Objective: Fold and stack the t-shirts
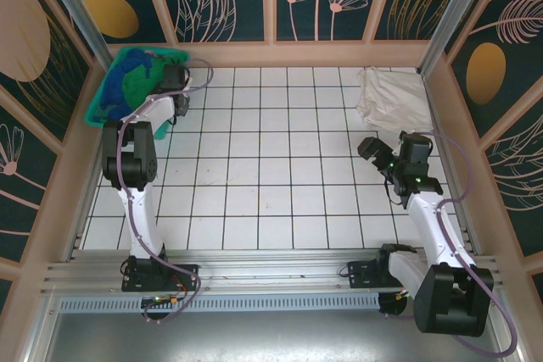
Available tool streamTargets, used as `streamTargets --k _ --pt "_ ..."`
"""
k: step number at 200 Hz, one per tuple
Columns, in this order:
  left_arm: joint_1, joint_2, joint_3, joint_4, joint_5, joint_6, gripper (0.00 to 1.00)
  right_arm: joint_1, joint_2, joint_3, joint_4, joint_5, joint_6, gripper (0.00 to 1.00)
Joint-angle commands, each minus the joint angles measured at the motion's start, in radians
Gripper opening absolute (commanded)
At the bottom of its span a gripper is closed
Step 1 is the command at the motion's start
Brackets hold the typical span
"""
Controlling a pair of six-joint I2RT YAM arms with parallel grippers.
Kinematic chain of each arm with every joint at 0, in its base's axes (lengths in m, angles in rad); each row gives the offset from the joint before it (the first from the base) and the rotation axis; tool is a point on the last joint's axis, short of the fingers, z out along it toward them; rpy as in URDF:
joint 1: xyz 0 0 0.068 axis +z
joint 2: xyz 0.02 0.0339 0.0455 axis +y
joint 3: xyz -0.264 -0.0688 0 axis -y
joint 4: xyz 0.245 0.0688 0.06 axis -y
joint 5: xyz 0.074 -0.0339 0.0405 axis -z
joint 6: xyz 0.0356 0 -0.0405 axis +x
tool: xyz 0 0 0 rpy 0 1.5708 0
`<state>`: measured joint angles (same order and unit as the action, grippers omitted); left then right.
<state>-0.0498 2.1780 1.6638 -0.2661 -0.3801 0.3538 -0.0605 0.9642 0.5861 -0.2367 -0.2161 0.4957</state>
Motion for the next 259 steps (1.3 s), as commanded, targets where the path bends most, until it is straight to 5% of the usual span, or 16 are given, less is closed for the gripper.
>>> streamTargets --k 1,60,71,90,128,158,216,248,259 --pt "0.039 0.08 0.12 -0.007 -0.039 -0.034 0.0 -0.008 -0.026 0.036 -0.046 0.028 -0.009 0.99" --pt "0.05 0.197 0.338 -0.177 -0.035 -0.184 0.0 -0.007 -0.029 0.058 -0.064 0.042 -0.007 0.99" --pt "0.05 0.208 0.361 -0.193 -0.047 -0.212 0.11 -0.007 -0.029 0.063 -0.066 0.042 -0.008 0.99" --pt "0.05 0.209 0.438 -0.288 0.011 -0.268 0.52 -0.007 -0.029 0.063 -0.062 0.04 -0.009 0.99" --pt "0.05 0.026 0.362 -0.275 0.135 -0.354 0.66 -0.003 -0.029 0.057 -0.044 0.027 -0.008 0.99" --pt "0.064 -0.048 0.292 -0.195 0.065 -0.424 0.95 0.028 -0.032 0.041 -0.014 0.032 -0.01 0.99" --pt "0.12 0.26 0.724 -0.409 0.09 -0.559 0.86 0.113 0.007 0.036 0.049 0.042 -0.018 0.96" --pt "0.128 0.28 0.72 -0.347 0.126 -0.573 0.73 0.131 -0.003 0.04 0.039 0.044 -0.038 0.92" --pt "0.128 0.285 0.732 -0.342 0.134 -0.56 0.59 0.132 -0.014 0.041 0.028 0.047 -0.046 0.89"
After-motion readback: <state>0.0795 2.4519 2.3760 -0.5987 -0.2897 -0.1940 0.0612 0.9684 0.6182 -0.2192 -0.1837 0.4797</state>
